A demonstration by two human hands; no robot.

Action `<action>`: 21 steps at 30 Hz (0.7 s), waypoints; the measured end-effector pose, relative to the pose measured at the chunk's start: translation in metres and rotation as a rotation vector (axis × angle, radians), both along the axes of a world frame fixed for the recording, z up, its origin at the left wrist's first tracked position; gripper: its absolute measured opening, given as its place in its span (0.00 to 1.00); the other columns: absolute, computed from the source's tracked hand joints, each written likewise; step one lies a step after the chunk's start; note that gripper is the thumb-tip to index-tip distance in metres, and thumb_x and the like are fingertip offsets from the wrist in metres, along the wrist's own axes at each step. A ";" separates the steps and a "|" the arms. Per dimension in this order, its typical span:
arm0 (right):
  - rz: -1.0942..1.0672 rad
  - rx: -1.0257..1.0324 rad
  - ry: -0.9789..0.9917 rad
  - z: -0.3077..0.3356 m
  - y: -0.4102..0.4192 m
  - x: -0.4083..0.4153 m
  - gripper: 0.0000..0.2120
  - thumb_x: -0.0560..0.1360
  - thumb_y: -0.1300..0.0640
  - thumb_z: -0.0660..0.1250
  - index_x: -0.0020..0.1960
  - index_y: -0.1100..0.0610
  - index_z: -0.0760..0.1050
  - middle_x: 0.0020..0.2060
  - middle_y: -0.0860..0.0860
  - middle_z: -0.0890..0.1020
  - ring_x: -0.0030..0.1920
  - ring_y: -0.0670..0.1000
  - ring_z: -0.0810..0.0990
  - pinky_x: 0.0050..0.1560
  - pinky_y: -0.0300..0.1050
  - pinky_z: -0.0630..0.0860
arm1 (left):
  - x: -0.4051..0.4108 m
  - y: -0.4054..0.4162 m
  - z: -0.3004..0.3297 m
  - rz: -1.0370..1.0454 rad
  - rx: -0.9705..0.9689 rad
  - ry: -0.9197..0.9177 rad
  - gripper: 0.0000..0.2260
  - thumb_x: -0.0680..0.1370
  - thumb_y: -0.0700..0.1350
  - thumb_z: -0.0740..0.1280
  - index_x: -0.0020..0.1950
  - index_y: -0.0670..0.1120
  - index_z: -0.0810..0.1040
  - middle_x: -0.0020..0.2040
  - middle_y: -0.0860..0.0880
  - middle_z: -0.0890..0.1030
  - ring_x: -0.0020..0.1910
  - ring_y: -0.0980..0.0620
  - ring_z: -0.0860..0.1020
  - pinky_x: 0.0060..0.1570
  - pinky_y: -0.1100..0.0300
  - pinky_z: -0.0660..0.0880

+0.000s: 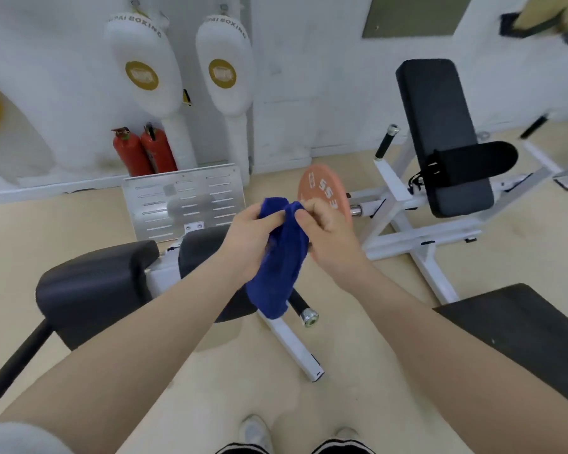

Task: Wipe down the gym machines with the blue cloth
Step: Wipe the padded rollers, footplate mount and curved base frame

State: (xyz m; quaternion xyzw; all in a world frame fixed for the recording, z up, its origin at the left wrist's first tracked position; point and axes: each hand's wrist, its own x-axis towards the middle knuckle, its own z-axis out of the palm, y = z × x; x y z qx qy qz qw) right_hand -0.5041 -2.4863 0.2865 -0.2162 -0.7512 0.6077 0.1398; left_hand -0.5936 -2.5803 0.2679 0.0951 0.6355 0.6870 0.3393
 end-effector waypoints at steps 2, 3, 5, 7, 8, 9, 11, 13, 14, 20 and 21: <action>-0.096 0.067 0.020 -0.001 0.012 0.021 0.11 0.79 0.56 0.62 0.38 0.51 0.75 0.31 0.44 0.77 0.34 0.44 0.76 0.38 0.42 0.73 | 0.010 0.014 -0.002 -0.068 0.002 0.042 0.04 0.76 0.41 0.67 0.50 0.44 0.79 0.44 0.45 0.82 0.45 0.49 0.80 0.50 0.52 0.76; -0.139 0.080 0.024 -0.002 0.017 0.031 0.11 0.78 0.57 0.62 0.37 0.52 0.75 0.31 0.44 0.77 0.34 0.44 0.75 0.38 0.41 0.72 | 0.016 0.022 -0.004 -0.114 -0.010 0.061 0.07 0.76 0.41 0.67 0.53 0.43 0.79 0.47 0.43 0.82 0.47 0.47 0.80 0.52 0.51 0.76; -0.211 0.004 0.040 -0.006 0.027 0.055 0.09 0.78 0.60 0.63 0.40 0.53 0.78 0.32 0.46 0.78 0.35 0.46 0.76 0.39 0.42 0.74 | 0.037 0.041 -0.005 -0.201 -0.017 0.083 0.07 0.78 0.42 0.65 0.53 0.43 0.79 0.48 0.42 0.81 0.49 0.45 0.79 0.55 0.49 0.75; -0.284 -0.096 0.072 -0.008 0.038 0.081 0.07 0.77 0.62 0.63 0.44 0.55 0.78 0.31 0.49 0.78 0.33 0.45 0.76 0.39 0.40 0.74 | 0.064 0.061 -0.002 -0.270 -0.031 0.093 0.07 0.79 0.42 0.63 0.46 0.47 0.81 0.45 0.42 0.81 0.47 0.45 0.77 0.54 0.48 0.74; -0.315 -0.129 0.085 -0.007 0.044 0.095 0.05 0.77 0.63 0.64 0.45 0.56 0.77 0.30 0.50 0.77 0.31 0.44 0.75 0.37 0.38 0.74 | 0.077 0.071 -0.001 -0.301 -0.029 0.082 0.10 0.78 0.43 0.63 0.42 0.48 0.82 0.43 0.42 0.80 0.45 0.46 0.77 0.52 0.49 0.74; -0.337 -0.146 0.089 -0.005 0.050 0.110 0.04 0.76 0.64 0.64 0.45 0.57 0.75 0.29 0.50 0.77 0.30 0.44 0.75 0.36 0.36 0.74 | 0.091 0.082 0.000 -0.335 -0.015 0.060 0.13 0.78 0.43 0.62 0.37 0.49 0.82 0.39 0.42 0.80 0.41 0.47 0.78 0.47 0.53 0.74; -0.365 -0.155 0.073 -0.001 0.065 0.144 0.05 0.75 0.65 0.65 0.45 0.58 0.71 0.28 0.50 0.78 0.29 0.45 0.76 0.34 0.37 0.74 | 0.121 0.101 0.004 -0.426 0.012 0.039 0.17 0.79 0.44 0.60 0.34 0.48 0.81 0.32 0.46 0.79 0.35 0.48 0.78 0.42 0.58 0.75; -0.383 -0.158 0.019 0.000 0.080 0.182 0.05 0.75 0.64 0.65 0.43 0.58 0.70 0.27 0.50 0.78 0.28 0.47 0.76 0.35 0.41 0.76 | 0.156 0.118 0.005 -0.566 0.004 0.094 0.17 0.78 0.49 0.60 0.32 0.48 0.78 0.31 0.46 0.76 0.37 0.46 0.75 0.46 0.51 0.75; -0.378 -0.156 -0.004 0.000 0.088 0.202 0.03 0.76 0.64 0.64 0.44 0.59 0.72 0.27 0.51 0.78 0.28 0.48 0.76 0.36 0.43 0.76 | 0.176 0.124 0.007 -0.638 -0.009 0.145 0.16 0.78 0.51 0.61 0.31 0.49 0.77 0.30 0.47 0.76 0.37 0.46 0.75 0.47 0.49 0.75; -0.339 -0.243 0.075 -0.014 0.128 0.343 0.21 0.74 0.74 0.50 0.47 0.58 0.79 0.22 0.48 0.65 0.25 0.45 0.62 0.28 0.37 0.62 | 0.296 0.166 0.003 -0.854 0.010 0.193 0.04 0.77 0.42 0.65 0.46 0.45 0.79 0.40 0.48 0.82 0.42 0.50 0.80 0.44 0.58 0.77; -0.342 -0.253 0.090 -0.014 0.137 0.372 0.22 0.74 0.75 0.49 0.48 0.58 0.79 0.22 0.48 0.64 0.25 0.45 0.61 0.27 0.37 0.60 | 0.319 0.179 0.003 -0.895 -0.001 0.200 0.04 0.77 0.42 0.65 0.48 0.44 0.79 0.42 0.47 0.82 0.44 0.51 0.80 0.46 0.58 0.76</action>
